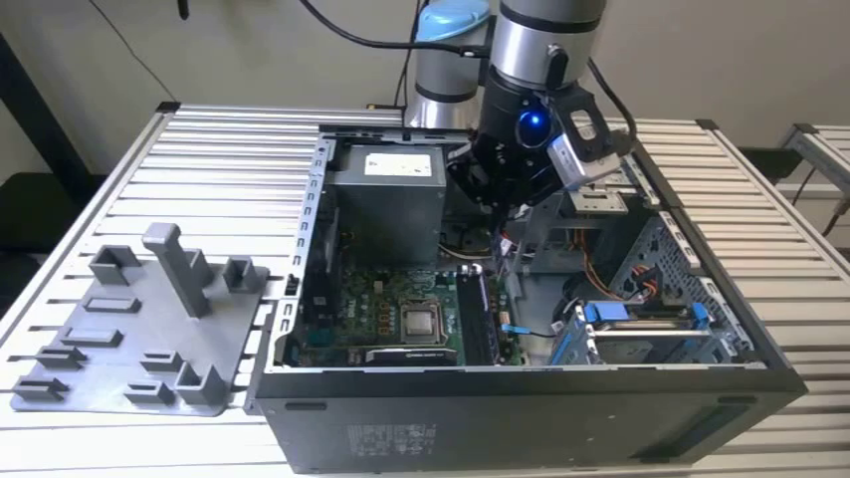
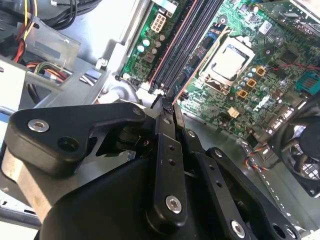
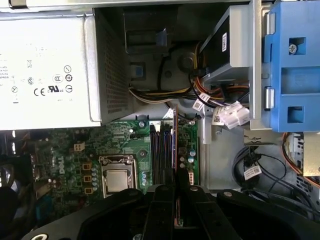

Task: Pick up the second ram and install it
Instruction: 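Insert the second ram into the second slot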

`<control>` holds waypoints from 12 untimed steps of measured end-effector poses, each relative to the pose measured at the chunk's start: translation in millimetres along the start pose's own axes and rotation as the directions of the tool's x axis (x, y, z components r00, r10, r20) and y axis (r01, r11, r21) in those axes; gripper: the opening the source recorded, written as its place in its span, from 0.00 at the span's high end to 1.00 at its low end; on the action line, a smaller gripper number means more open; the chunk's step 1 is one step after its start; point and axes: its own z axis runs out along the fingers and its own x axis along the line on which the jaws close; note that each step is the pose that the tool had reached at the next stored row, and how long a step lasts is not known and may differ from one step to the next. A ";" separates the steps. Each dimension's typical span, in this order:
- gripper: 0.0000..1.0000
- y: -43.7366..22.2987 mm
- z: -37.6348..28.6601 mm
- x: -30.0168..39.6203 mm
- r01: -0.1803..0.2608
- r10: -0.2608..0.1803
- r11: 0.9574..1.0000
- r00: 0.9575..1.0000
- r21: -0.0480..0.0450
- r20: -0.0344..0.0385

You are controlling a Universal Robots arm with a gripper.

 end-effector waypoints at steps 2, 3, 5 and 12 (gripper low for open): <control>0.86 0.0 1.4 0.0 0.000 0.000 1.000 1.000 0.000 0.000; 0.86 0.0 2.4 0.0 0.000 0.000 1.000 1.000 0.000 0.000; 0.86 0.0 4.3 0.0 0.000 0.000 1.000 1.000 0.001 0.000; 0.86 -0.3 11.8 0.0 0.000 0.000 1.000 1.000 0.007 0.001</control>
